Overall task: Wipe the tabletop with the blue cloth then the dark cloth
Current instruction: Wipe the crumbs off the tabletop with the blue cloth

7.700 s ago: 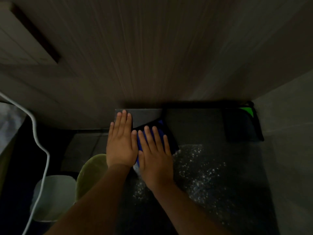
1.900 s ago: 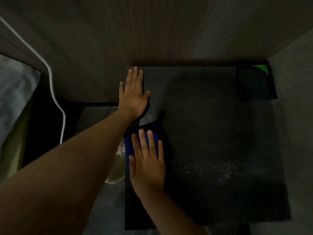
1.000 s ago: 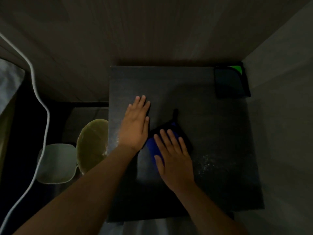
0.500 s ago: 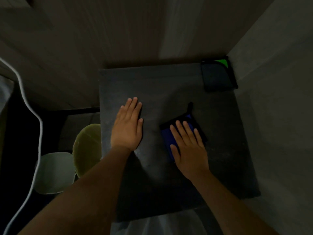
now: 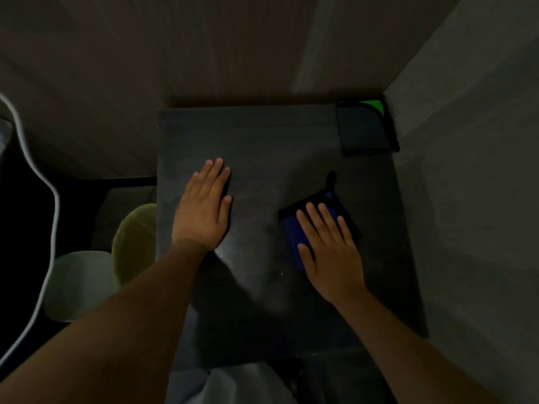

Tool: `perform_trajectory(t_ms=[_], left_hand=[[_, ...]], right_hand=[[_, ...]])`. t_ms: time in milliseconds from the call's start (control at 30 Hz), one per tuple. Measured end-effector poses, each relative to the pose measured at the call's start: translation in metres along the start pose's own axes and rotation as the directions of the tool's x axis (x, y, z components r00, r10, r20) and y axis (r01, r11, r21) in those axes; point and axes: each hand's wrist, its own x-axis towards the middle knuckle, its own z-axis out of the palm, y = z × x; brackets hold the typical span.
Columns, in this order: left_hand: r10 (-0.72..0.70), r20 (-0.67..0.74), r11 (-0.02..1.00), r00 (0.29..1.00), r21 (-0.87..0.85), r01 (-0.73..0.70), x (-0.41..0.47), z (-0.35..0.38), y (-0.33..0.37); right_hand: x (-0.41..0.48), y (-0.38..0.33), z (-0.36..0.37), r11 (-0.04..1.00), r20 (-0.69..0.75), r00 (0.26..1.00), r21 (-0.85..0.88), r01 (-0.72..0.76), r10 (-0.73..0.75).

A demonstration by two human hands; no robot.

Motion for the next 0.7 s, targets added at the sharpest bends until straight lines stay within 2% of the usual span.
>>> perform_trajectory(t_ms=[300, 500, 700], left_hand=[[-0.004, -0.004, 1.000, 1.000, -0.009, 0.004, -0.001, -0.001, 0.001], [-0.010, 0.002, 1.000, 1.000, -0.002, 0.010, 0.001, -0.001, 0.003], [-0.011, 0.008, 1.000, 1.000, 0.002, 0.011, 0.000, -0.002, 0.002]], right_hand=[[-0.011, 0.056, -0.002, 0.994, -0.009, 0.995, -0.021, -0.104, 0.104], [-0.013, 0.062, -0.001, 0.992, -0.028, 0.992, -0.019, -0.121, 0.120], [-0.029, 0.075, 0.004, 0.947, -0.081, 0.944, 0.029, -0.320, 0.321]])
